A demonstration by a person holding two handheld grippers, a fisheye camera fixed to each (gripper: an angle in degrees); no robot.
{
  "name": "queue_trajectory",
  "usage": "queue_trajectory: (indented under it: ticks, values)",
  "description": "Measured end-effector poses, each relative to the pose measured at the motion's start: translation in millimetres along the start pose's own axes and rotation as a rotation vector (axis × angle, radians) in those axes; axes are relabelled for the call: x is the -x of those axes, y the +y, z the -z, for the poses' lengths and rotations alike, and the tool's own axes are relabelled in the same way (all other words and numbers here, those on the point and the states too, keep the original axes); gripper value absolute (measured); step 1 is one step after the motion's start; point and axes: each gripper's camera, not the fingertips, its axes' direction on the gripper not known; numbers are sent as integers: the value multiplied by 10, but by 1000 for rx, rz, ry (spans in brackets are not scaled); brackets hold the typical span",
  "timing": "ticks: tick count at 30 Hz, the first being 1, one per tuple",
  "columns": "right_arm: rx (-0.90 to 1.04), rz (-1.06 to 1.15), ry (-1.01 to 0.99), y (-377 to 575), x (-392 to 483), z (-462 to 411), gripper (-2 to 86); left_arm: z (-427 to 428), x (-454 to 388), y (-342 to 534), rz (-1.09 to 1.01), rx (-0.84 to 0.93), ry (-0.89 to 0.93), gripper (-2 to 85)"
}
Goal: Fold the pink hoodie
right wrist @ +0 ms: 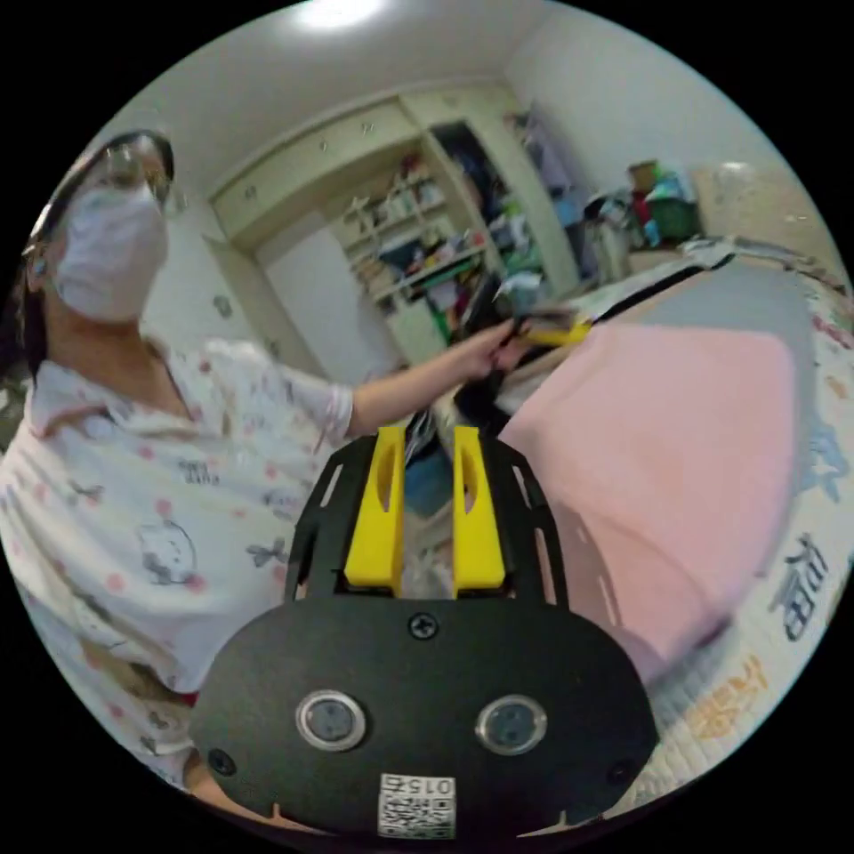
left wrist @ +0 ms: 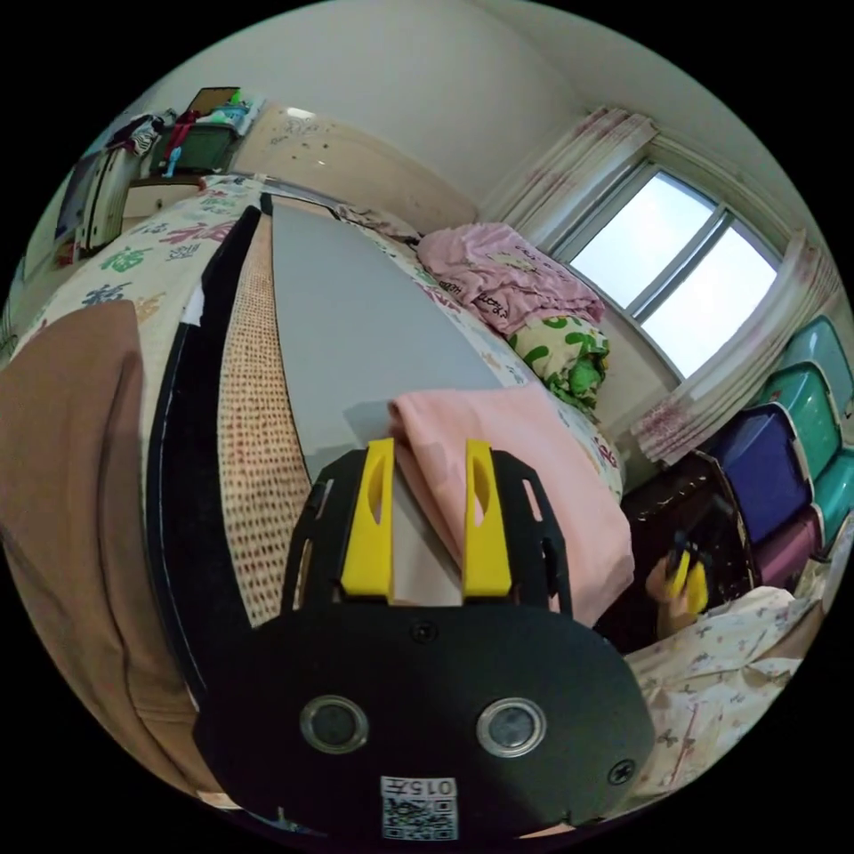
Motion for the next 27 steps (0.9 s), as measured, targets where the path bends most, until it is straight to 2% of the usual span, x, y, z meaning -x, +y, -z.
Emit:
queue_trajectory:
  ticks: [2, 4, 6, 10, 16, 22, 27]
  values:
    - [-62, -87, 149, -290, -381, 134, 138, -230, -81, 12, 10, 34, 22, 133]
    - [-25, -196, 333, -657, -959, 26, 165, -413, -155, 9, 19, 59, 47, 143]
    - [27, -268, 396, -892, -1399, -172, 170, -606, -228, -14, 34, 97, 83, 153]
    - [161, -431, 361, -1303, -2256, -766, 175, -848, -430, -77, 63, 118, 123, 165]
    - [321, -474, 316, -1559, -2855, -1525, 175, -1054, -695, -169, 105, 138, 183, 149]
    - [331, -441, 367, -1495, -3058, -1743, 146, -1187, -1111, -214, 116, 172, 207, 120]
    - [298, -419, 372, -1235, -3137, -1771, 134, -885, -1518, 2, 124, 101, 165, 102]
